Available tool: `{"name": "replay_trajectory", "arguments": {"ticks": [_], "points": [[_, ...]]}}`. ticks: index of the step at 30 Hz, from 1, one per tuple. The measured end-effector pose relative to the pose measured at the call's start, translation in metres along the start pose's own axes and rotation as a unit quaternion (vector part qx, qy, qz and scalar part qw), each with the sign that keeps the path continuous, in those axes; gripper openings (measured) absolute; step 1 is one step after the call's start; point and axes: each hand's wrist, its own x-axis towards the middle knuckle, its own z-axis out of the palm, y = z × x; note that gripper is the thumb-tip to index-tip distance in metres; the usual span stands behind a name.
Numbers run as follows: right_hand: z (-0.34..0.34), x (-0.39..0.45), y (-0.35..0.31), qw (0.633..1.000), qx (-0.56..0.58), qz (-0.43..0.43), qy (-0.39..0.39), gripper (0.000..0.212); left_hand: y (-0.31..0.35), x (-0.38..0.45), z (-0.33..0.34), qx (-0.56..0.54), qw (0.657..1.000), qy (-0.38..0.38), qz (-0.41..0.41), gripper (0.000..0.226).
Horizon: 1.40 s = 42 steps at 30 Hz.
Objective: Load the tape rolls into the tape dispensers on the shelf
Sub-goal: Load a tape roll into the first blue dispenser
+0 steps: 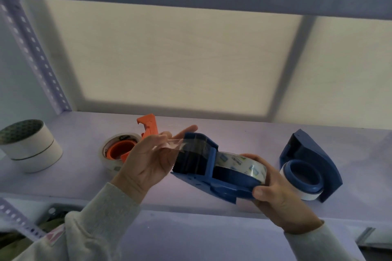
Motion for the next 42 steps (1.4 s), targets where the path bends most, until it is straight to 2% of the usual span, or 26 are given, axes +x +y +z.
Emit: {"name": "replay_trajectory", "arguments": {"ticks": [2,3,5,6,7,9,11,13,15,18,21,25,29,32,33,35,37,39,42], "points": [[0.007,0.001,0.001,1.000,0.022,-0.006,0.000,0.096,-0.009,0.001,0.002,-0.021,1.000,-0.001,0.005,0.014],[0.010,0.001,0.001,0.999,0.036,-0.004,0.003,0.096,-0.014,0.003,0.001,-0.025,1.000,0.009,-0.007,0.024],[0.016,0.001,0.003,0.998,0.061,-0.001,0.010,0.096,-0.023,0.004,-0.006,-0.036,0.999,0.021,-0.016,0.076],[0.019,0.001,0.003,0.998,0.067,-0.003,0.009,0.095,-0.026,0.005,-0.004,-0.036,0.999,0.019,-0.012,0.088],[0.022,0.001,0.003,0.997,0.071,-0.006,0.007,0.094,-0.027,0.005,0.004,-0.029,0.999,0.027,-0.011,0.092],[0.026,0.002,0.001,0.997,0.082,-0.008,0.011,0.088,-0.027,0.006,0.013,0.006,0.998,0.066,0.015,0.078],[0.029,0.001,0.001,0.995,0.100,-0.010,0.020,0.080,-0.026,0.007,0.016,0.076,0.984,0.124,0.100,0.051],[0.034,0.000,0.002,0.991,0.127,-0.010,0.028,0.079,-0.025,0.007,0.019,0.108,0.974,0.102,0.172,0.035],[0.039,0.000,0.007,0.983,0.180,0.003,0.046,0.087,-0.024,0.007,0.021,0.104,0.965,0.108,0.215,0.029],[0.046,0.003,0.015,0.964,0.252,0.028,0.079,0.097,-0.026,0.008,0.029,0.051,0.970,0.092,0.221,0.028],[0.054,0.006,0.016,0.956,0.279,0.038,0.088,0.103,-0.030,0.006,0.041,-0.006,0.976,0.095,0.193,0.014],[0.057,0.008,0.014,0.948,0.308,0.030,0.078,0.095,-0.030,0.007,0.046,0.056,0.964,0.139,0.219,0.016],[0.053,0.006,0.018,0.953,0.290,0.031,0.076,0.073,-0.025,0.007,0.041,0.205,0.914,0.181,0.299,0.020],[0.051,0.006,0.019,0.953,0.288,0.026,0.088,0.081,-0.025,0.008,0.037,0.288,0.883,0.210,0.307,0.015],[0.052,0.006,0.017,0.955,0.281,0.022,0.091,0.086,-0.027,0.008,0.037,0.311,0.879,0.211,0.295,0.020],[0.052,0.005,0.014,0.961,0.260,0.007,0.097,0.088,-0.029,0.008,0.037,0.332,0.886,0.195,0.259,0.030],[0.052,0.005,0.011,0.973,0.213,-0.009,0.090,0.081,-0.028,0.006,0.040,0.320,0.902,0.168,0.235,0.036],[0.052,0.006,0.011,0.985,0.140,-0.017,0.099,0.088,-0.028,0.005,0.040,0.316,0.911,0.153,0.214,0.052],[0.053,0.008,0.016,0.987,0.057,-0.035,0.146,0.097,-0.029,0.007,0.041,0.310,0.920,0.170,0.170,0.076]]}}
